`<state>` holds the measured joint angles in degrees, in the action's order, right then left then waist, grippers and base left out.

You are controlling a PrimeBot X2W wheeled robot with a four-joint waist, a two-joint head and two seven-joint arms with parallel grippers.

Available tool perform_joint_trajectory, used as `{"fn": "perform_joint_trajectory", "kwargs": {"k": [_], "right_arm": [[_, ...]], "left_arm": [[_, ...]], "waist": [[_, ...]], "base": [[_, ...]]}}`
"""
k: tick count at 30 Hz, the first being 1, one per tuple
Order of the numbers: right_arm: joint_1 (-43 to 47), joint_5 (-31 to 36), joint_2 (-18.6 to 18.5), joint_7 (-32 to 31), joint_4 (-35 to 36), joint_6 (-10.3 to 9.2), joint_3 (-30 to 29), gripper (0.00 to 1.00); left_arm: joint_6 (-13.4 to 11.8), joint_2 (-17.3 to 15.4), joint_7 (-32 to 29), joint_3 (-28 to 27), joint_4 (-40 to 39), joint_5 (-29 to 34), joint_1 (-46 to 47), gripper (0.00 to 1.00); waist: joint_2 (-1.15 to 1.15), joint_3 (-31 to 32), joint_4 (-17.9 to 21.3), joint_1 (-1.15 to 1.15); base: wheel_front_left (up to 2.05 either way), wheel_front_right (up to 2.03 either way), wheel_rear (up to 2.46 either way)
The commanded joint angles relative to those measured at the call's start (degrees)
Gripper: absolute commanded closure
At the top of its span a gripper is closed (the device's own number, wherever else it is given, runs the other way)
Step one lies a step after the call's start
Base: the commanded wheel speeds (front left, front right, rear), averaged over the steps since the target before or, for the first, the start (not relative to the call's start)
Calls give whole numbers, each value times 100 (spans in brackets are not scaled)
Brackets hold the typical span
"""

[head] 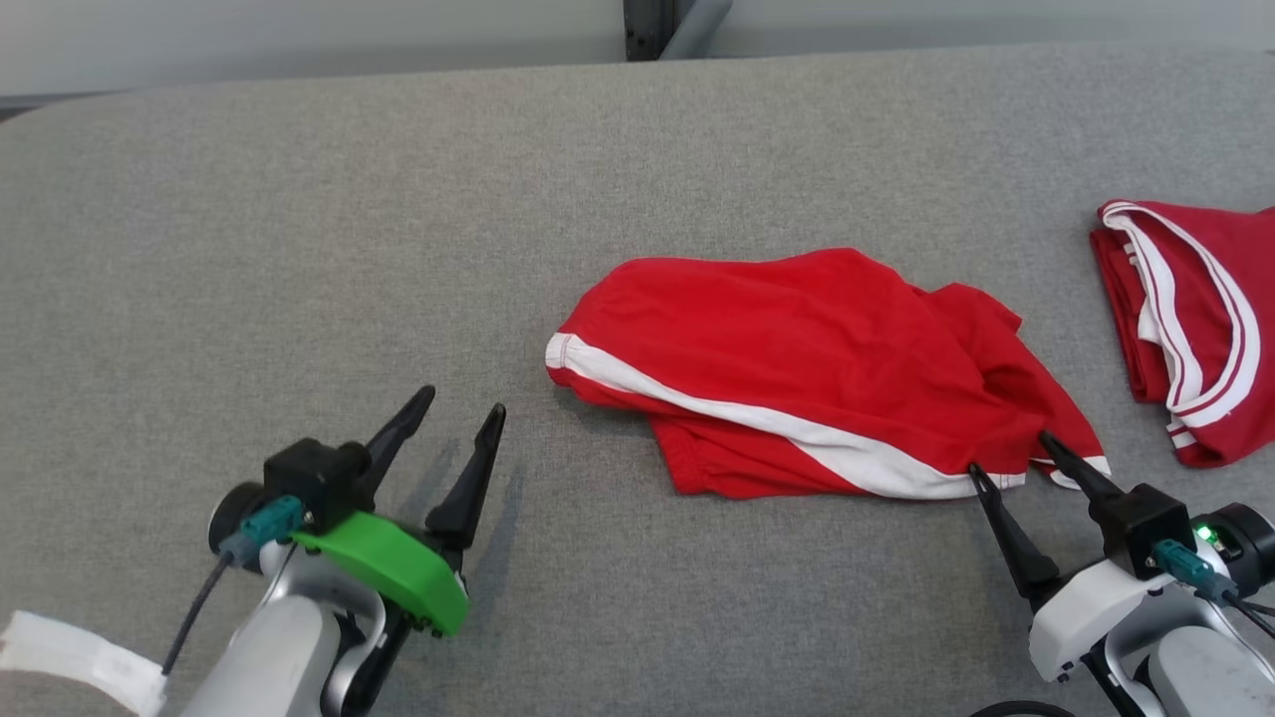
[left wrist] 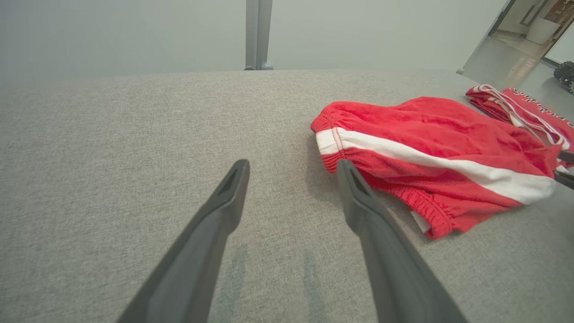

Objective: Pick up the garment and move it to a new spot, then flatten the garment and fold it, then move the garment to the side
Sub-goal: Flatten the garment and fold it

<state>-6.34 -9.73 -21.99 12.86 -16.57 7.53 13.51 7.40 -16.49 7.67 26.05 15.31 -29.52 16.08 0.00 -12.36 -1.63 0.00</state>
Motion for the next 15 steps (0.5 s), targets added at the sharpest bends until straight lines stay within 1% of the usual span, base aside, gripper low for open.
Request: {"fn": "perform_joint_trajectory", "kwargs": {"k": [1,5,7,15], "right_arm": [[-86,-31,-40,4,-23,-9,15,0],[-232,-181,-119,35,-134,-9,229,0],[-277,-240,-109,47,-155,-9,339,0],[-384,-327,-86,107,-153,-9,687,0]], "left_arm": [[9,-70,16,21,26,-103,159,0],[10,-215,74,441,311,-559,692,0],[10,-320,100,647,474,-657,894,0],[11,-512,310,1383,884,-1209,1348,0]], "waist": [[0,-369,102,0],[0,-538,185,0],[0,-598,235,0],[0,-741,342,0]], "base": [[0,0,0],[0,0,0],[0,0,0],[0,0,0]]}}
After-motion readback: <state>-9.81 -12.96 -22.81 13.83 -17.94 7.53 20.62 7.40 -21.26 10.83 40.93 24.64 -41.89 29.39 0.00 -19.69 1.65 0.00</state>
